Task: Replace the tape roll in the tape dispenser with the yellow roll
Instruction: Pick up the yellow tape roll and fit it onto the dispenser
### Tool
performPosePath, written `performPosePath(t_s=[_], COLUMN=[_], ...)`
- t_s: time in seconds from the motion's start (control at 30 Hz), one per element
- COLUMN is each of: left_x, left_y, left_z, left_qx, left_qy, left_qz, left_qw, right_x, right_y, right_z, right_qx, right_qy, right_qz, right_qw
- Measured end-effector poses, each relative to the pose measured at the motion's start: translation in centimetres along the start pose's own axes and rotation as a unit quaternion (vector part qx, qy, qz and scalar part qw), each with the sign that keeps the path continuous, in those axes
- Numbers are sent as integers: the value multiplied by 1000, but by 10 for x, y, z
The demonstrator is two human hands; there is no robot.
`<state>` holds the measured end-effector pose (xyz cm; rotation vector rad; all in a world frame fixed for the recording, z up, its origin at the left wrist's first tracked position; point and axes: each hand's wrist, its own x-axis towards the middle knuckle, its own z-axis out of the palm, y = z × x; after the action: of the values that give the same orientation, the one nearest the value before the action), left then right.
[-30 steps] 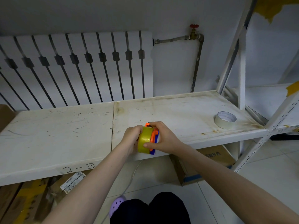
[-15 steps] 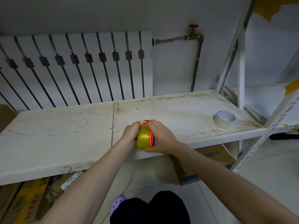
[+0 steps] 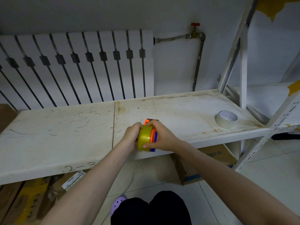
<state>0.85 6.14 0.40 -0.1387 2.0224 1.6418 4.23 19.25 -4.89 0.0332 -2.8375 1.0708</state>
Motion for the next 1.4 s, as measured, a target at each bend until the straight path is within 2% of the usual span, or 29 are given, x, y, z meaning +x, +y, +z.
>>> performPosePath(t_s=[0.27,0.47,0.73,1.13,1.27,1.4], left_x=[-3,-2,-4,0,3,0], left_y=[-4,-14,-5,-14,-16,-17], left_z=[2,3,2,2,0,0], left_qx=[-26,-39,-54,-62,-54,2], left_qy=[3,25,5,17,14,11], left_qz=[-17,0,-12,0,-11,-4], left_qw=[1000,999,998,998,998,1000], right_x=[-3,-4,-4,-4,-5,-5], right_y=[1,-2,-4,-6,-8,-8], right_z=[3,1,0,0,-1,-3], right_qx=[10,18,8,6,-6,11], right_qy=[11,15,12,8,6,13], right_qz=[5,13,15,22,20,27], right_qw=[1000,1000,1000,1000,1000,1000])
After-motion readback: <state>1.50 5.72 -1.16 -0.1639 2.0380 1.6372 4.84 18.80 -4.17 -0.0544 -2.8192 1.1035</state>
